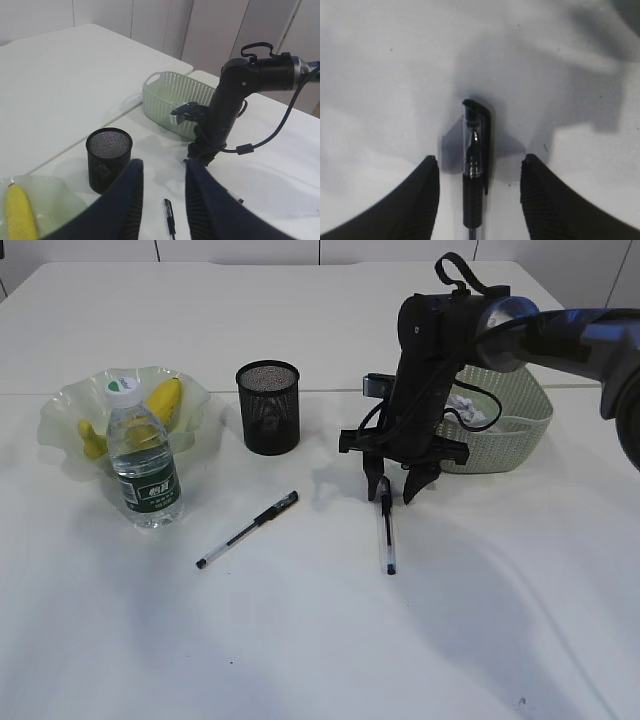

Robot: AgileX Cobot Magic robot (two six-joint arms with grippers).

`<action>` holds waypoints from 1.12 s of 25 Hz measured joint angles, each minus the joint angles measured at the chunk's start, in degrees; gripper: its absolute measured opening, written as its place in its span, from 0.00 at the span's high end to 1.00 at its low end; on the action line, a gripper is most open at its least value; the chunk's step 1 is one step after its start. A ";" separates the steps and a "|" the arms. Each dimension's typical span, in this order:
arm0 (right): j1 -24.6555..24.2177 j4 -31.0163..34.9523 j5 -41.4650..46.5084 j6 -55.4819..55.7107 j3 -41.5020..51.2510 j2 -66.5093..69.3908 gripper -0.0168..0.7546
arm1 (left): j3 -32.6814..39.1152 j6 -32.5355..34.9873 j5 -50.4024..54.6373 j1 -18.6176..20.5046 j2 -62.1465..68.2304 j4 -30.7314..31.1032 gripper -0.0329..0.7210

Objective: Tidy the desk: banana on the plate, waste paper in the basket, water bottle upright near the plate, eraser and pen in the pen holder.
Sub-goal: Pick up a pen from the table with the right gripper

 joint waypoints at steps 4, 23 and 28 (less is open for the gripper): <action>0.00 -0.05 0.00 0.00 0.00 0.23 0.58 | 0.00 0.00 0.00 0.00 0.00 0.00 0.70; 0.07 0.82 0.49 0.00 -0.40 0.93 0.71 | 0.00 0.00 0.00 0.00 0.00 0.00 0.70; 0.07 0.49 0.49 0.00 -0.51 0.93 0.83 | 0.00 0.00 0.00 0.00 0.00 0.00 0.70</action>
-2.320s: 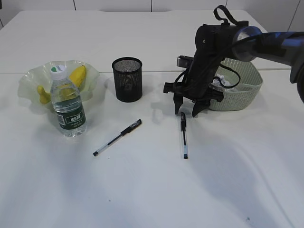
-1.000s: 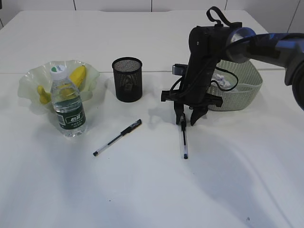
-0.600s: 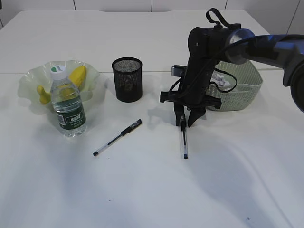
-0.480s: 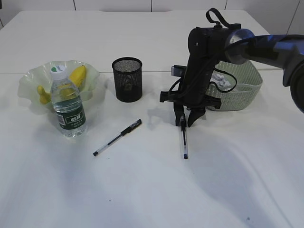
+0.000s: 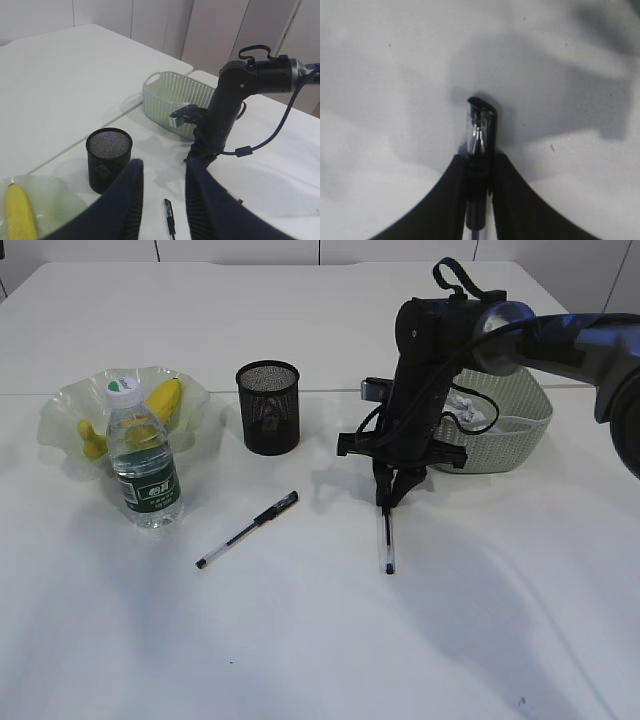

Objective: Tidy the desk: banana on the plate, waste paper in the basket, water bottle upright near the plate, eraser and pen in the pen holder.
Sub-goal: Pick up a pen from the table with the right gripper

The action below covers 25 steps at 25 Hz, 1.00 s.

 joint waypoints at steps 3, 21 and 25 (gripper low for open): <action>0.00 -0.13 0.00 0.00 0.00 0.00 0.86 | 0.00 0.00 0.00 0.00 0.00 0.00 0.70; 0.28 -2.34 -4.51 -5.31 -0.72 0.00 0.89 | 0.00 0.00 0.00 0.00 0.00 0.22 0.71; 0.28 -2.94 -7.36 -6.64 -3.33 -0.24 0.89 | 0.00 0.00 0.00 0.00 0.00 0.27 0.71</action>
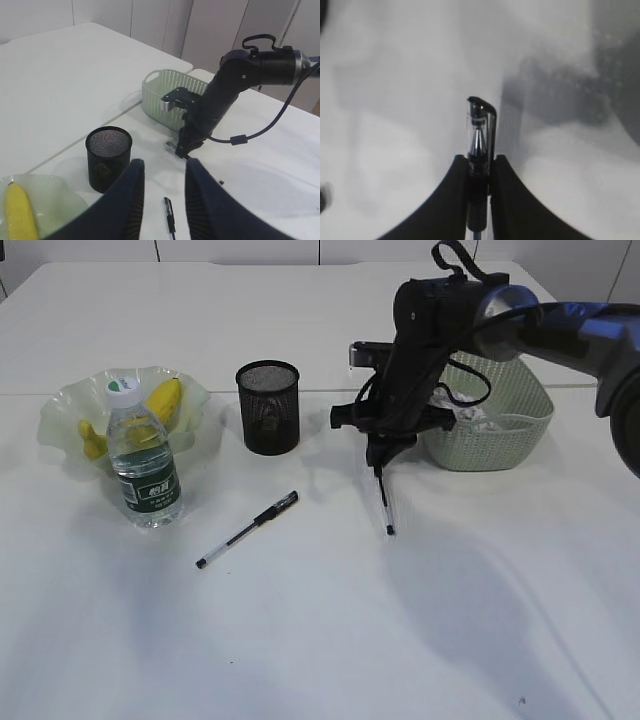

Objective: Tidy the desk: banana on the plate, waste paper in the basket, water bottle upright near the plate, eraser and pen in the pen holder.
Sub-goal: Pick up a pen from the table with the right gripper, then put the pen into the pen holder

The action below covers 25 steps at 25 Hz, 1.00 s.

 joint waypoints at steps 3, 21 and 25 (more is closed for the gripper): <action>0.00 -0.18 -1.02 -1.08 -2.33 -0.23 0.89 | 0.00 0.00 0.00 0.00 0.00 0.08 0.71; 0.00 -0.29 -11.23 -6.13 -14.43 -0.23 0.89 | 0.00 -0.10 0.00 0.00 0.00 1.21 0.71; 0.00 1.79 -14.80 -8.83 -17.24 -0.23 0.89 | 0.00 -0.10 0.00 0.00 0.00 1.51 0.71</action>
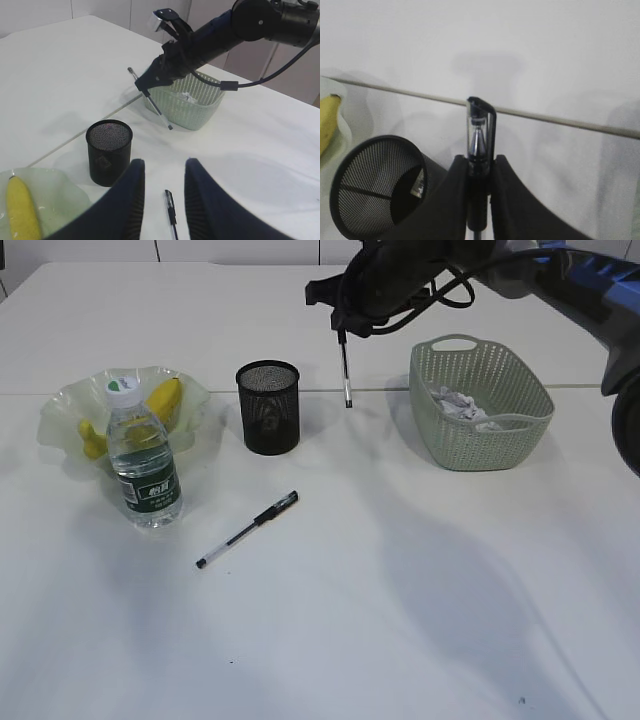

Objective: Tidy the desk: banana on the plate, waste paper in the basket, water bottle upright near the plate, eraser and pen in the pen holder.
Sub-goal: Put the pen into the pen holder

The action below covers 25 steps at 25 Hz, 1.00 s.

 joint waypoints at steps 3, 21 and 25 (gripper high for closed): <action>0.00 1.12 -1.75 -0.95 -1.74 0.00 0.89 | 0.00 0.00 0.00 0.00 0.00 0.00 0.71; 3.79 1.75 -10.44 -8.02 -3.96 -2.21 0.89 | 0.00 0.00 0.00 0.00 0.00 1.27 0.72; 4.55 2.05 -11.38 -8.44 -3.96 -2.43 0.89 | 0.00 0.00 0.00 0.00 0.00 1.39 0.72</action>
